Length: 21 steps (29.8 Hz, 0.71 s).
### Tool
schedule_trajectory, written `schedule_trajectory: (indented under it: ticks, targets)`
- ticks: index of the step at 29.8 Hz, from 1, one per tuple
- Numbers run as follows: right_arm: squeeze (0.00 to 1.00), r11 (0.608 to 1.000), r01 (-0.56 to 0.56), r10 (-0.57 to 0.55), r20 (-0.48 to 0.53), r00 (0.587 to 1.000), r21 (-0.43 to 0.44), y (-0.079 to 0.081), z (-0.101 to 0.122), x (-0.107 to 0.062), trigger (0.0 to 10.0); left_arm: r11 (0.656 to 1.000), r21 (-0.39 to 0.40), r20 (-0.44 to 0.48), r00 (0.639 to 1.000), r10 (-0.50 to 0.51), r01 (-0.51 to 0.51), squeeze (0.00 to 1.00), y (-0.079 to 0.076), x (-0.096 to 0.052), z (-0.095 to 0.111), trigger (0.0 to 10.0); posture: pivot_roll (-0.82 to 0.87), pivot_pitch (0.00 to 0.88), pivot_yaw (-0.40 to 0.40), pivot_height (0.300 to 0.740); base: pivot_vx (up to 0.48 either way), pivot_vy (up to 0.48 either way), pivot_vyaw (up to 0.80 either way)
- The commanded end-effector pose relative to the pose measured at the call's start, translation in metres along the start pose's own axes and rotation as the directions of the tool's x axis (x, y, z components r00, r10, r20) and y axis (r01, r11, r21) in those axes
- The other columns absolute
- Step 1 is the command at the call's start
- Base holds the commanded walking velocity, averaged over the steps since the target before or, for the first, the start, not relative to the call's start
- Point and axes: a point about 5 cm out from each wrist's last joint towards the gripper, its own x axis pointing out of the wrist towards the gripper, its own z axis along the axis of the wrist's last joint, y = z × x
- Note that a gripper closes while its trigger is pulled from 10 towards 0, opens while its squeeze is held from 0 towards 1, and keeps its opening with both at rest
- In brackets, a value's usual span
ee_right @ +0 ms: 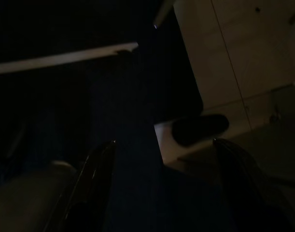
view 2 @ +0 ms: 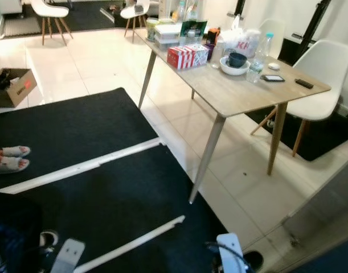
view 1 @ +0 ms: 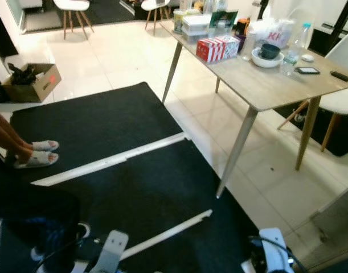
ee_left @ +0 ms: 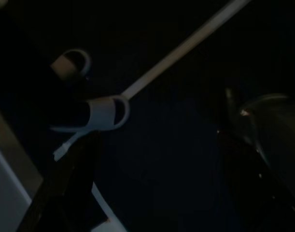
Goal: Restocking fridge
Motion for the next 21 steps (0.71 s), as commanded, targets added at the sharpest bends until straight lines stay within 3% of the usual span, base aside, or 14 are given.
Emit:
schedule_trajectory:
  ticks: [1, 21]
  targets:
    - [0.00, 1.000, 0.005, -0.005, 0.007, 1.000, -0.001, -0.0018, 0.0026, 0.0008, 10.0, 1.000, -0.003, -0.027, 1.000, -0.010, 0.010, 0.00, -0.0036, -0.0022, -0.0077, 10.0, -0.05, 0.000, -0.040, 0.740, 0.000, 0.000, 0.80]
    - [0.00, 1.000, 0.006, -0.006, 0.011, 1.000, -0.002, -0.0024, 0.0036, 0.0010, 10.0, 1.000, -0.004, -0.022, 1.000, -0.010, 0.010, 0.00, -0.0042, -0.0017, -0.0062, 10.0, -0.05, 0.000, -0.041, 0.740, 0.000, 0.000, 0.80]
